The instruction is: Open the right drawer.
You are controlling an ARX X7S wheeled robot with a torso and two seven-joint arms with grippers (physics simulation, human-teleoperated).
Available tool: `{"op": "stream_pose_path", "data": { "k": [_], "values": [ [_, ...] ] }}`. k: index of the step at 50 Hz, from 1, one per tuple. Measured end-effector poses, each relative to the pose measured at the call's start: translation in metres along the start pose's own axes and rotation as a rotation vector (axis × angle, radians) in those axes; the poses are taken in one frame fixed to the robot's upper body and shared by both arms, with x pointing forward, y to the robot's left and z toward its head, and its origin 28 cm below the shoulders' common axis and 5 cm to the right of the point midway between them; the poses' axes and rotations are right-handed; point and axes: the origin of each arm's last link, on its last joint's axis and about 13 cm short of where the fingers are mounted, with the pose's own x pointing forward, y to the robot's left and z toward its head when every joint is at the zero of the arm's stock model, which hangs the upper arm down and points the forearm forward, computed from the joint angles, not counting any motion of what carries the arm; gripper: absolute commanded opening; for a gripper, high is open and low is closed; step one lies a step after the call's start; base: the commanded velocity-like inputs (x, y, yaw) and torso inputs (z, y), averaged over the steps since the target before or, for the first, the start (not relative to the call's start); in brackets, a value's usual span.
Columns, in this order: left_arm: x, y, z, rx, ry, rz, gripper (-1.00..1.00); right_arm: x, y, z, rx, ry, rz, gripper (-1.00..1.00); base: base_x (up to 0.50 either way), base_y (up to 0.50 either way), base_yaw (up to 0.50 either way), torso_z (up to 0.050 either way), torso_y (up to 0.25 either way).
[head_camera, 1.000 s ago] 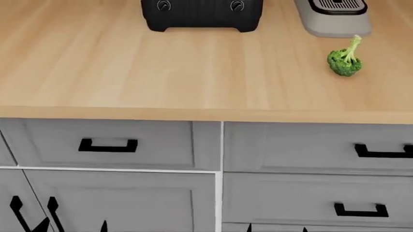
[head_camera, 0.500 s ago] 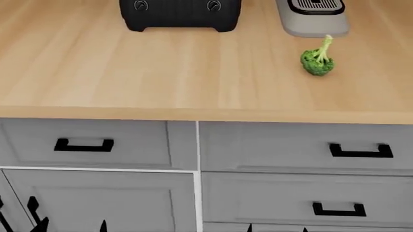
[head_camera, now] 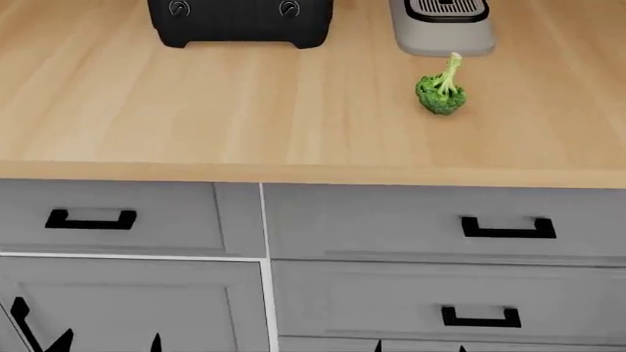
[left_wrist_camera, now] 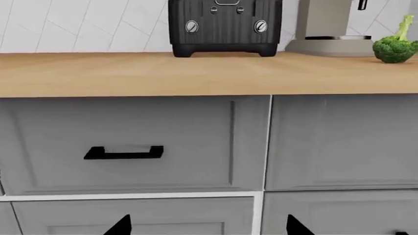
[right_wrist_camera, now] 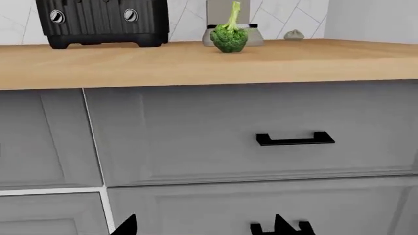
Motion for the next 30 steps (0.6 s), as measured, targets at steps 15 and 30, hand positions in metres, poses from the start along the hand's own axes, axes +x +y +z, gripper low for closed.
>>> {"op": "stream_pose_path", "data": {
  "k": [15,30],
  "values": [
    [-0.0001,-0.0001,-0.0001,0.001,-0.001,-0.001,1.00,0.0001,-0.0001,-0.0003,0.001,0.001,0.000,1.00,0.00,-0.16,0.00,0.000,0.000],
    [-0.0001,-0.0001,-0.0004,0.002,-0.003,-0.001,1.00,-0.0002,0.0000,0.0002,0.003,0.001,0.000,1.00,0.00,-0.17,0.00,0.000,0.000]
  ]
}}
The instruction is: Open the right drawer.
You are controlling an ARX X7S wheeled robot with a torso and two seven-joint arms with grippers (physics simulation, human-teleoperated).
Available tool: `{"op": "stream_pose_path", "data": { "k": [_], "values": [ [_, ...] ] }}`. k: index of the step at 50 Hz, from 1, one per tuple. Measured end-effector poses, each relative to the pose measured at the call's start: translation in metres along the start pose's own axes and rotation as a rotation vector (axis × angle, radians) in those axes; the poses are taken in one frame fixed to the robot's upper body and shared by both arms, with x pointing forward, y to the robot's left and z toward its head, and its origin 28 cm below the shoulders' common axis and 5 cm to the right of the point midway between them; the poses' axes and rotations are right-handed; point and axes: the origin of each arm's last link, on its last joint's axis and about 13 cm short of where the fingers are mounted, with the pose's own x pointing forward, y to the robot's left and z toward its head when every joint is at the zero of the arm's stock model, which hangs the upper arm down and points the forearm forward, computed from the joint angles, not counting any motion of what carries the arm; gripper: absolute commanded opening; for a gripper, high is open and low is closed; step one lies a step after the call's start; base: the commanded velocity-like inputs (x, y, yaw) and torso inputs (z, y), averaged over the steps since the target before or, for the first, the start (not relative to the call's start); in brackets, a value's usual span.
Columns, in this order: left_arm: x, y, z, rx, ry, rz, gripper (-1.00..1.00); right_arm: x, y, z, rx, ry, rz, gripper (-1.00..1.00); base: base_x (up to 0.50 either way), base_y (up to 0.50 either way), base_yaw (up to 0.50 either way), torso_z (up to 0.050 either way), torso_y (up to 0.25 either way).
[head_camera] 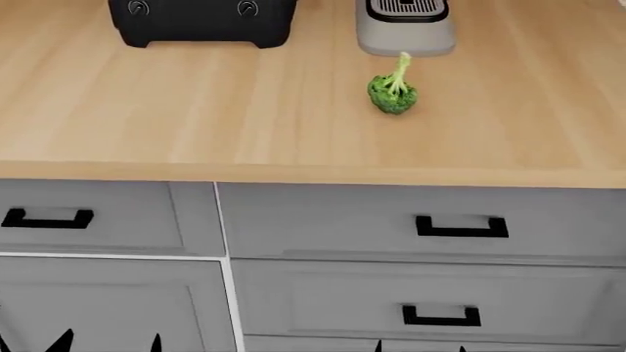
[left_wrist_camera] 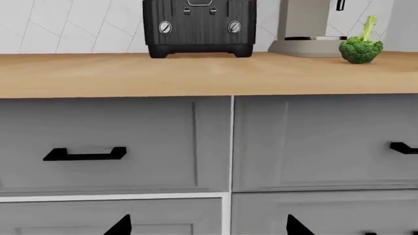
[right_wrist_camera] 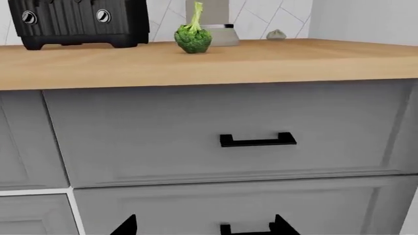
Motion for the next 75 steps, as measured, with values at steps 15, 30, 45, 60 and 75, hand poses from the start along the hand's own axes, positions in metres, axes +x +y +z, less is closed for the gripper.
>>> {"op": "stream_pose_path", "data": {
  "k": [15,30,45,60,75],
  "values": [
    [-0.0003,-0.0002,0.0001,0.006,-0.001,-0.001,1.00,0.0000,-0.0003,-0.0004,-0.001,0.002,0.000,1.00,0.00,-0.17,0.00,0.000,0.000],
    [-0.0005,-0.0002,0.0001,0.008,-0.001,-0.001,1.00,-0.0001,-0.0008,-0.0004,-0.002,0.003,-0.006,1.00,0.08,-0.18,0.00,0.000,0.000],
    [0.0000,-0.0003,-0.0003,0.006,-0.001,-0.001,1.00,0.0002,-0.0010,-0.0008,-0.010,0.003,-0.005,1.00,0.11,-0.06,0.00,0.000,0.000],
    [0.0000,-0.0001,-0.0005,0.005,0.000,0.000,1.00,0.0000,-0.0009,-0.0014,-0.017,0.006,-0.005,1.00,0.00,0.00,0.00,0.000,0.000],
    [-0.0004,-0.0001,0.0005,0.005,0.000,0.001,1.00,-0.0001,-0.0011,-0.0013,-0.018,0.004,-0.005,1.00,0.00,0.00,0.00,0.000,0.000]
  ]
}}
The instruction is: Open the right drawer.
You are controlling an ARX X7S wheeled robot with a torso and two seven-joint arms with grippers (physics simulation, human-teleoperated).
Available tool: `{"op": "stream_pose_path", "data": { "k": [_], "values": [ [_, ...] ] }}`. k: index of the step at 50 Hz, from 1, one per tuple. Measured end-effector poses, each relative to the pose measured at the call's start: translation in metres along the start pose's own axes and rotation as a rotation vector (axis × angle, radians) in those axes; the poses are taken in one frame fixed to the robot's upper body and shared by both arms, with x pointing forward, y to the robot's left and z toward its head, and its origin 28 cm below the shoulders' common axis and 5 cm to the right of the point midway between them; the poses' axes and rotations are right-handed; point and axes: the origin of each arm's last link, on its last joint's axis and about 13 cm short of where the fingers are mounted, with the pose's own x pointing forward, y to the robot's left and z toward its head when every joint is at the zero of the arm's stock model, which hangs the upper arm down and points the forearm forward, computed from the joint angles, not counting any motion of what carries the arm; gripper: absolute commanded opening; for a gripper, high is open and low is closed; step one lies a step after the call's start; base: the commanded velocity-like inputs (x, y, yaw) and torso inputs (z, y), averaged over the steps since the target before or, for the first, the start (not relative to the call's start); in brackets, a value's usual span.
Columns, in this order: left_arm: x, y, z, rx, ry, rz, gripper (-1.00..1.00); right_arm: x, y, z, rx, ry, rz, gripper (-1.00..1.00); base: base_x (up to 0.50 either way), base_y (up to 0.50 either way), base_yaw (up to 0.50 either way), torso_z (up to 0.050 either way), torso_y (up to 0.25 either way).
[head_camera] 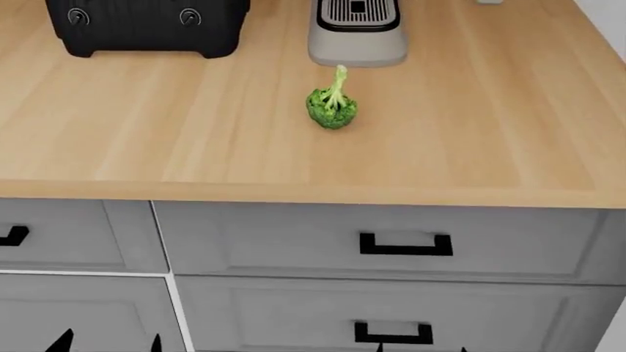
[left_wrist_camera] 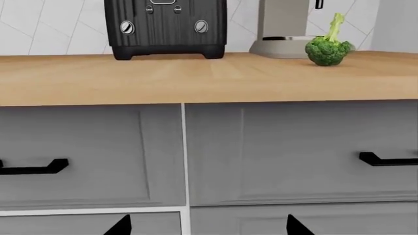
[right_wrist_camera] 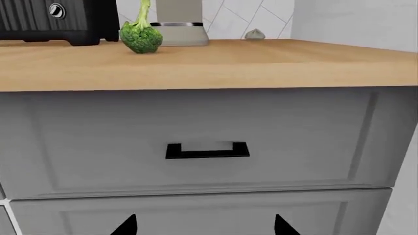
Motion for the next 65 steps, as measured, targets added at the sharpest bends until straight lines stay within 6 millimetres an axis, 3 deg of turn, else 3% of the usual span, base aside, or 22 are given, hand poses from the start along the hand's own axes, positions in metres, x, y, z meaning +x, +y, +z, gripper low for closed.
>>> {"op": "stream_pose_path", "data": {
  "k": [43,65],
  "values": [
    [-0.0007,-0.0001,-0.0002,0.007,-0.016,-0.011,1.00,-0.0005,0.0004,0.0015,0.003,-0.009,-0.001,1.00,0.12,0.00,0.00,0.000,0.000],
    [-0.0029,-0.0019,0.0004,0.043,-0.043,-0.046,1.00,-0.0001,0.0002,0.0010,0.004,-0.011,-0.002,1.00,0.00,0.00,0.00,0.000,-0.242]
  ]
}}
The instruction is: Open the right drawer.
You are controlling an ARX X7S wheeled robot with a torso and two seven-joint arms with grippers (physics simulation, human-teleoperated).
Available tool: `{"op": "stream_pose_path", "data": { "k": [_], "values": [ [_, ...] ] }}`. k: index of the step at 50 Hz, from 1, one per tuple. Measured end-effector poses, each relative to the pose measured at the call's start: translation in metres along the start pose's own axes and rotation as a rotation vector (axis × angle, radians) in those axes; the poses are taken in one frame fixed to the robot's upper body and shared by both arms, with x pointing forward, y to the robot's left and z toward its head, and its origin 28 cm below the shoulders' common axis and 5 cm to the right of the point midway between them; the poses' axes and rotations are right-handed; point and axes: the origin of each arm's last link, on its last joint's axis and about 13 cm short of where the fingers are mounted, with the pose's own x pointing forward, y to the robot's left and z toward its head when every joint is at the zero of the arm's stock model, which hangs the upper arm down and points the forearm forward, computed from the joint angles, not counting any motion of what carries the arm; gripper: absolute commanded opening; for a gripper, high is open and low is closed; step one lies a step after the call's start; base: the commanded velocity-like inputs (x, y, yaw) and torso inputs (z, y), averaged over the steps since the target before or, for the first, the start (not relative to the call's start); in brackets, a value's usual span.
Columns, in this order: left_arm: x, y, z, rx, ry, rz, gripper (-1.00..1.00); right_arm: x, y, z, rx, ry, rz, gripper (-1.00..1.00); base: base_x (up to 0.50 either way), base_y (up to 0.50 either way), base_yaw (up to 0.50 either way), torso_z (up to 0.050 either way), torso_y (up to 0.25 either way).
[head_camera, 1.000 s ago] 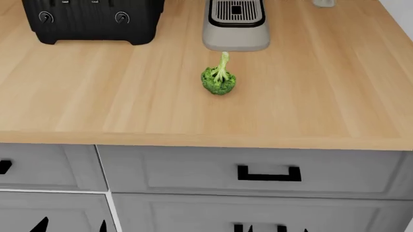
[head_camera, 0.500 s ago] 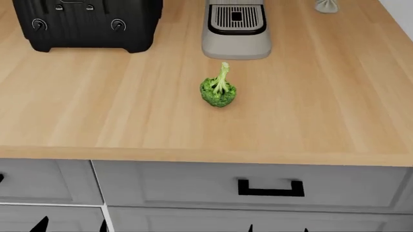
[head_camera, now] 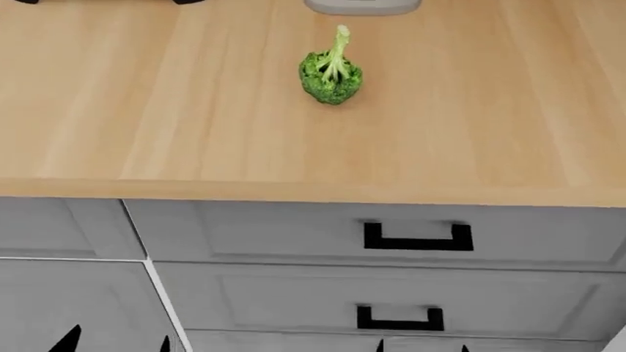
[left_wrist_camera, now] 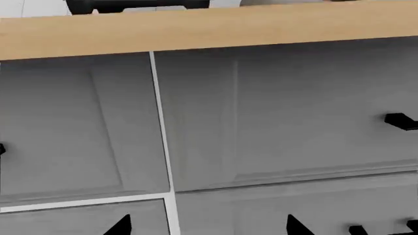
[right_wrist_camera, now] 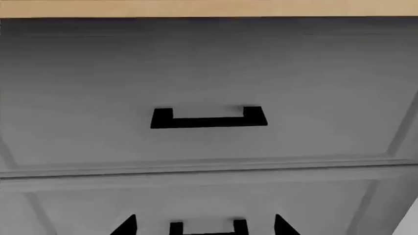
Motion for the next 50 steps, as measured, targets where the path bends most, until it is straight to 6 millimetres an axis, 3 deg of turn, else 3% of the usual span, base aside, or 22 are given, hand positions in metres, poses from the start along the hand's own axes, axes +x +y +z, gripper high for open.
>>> {"op": "stream_pose_path", "data": {
  "k": [18,50],
  "values": [
    [-0.0013,-0.0009,0.0014,0.005,-0.007,-0.013,1.00,-0.0002,0.0000,0.0006,0.002,-0.001,0.000,1.00,0.00,0.00,0.00,0.000,-0.250],
    [-0.0020,-0.0019,0.0030,-0.043,0.004,-0.029,1.00,0.0000,-0.0005,0.0015,0.006,-0.008,-0.009,1.00,0.00,0.00,0.00,0.000,-0.002]
  ]
}}
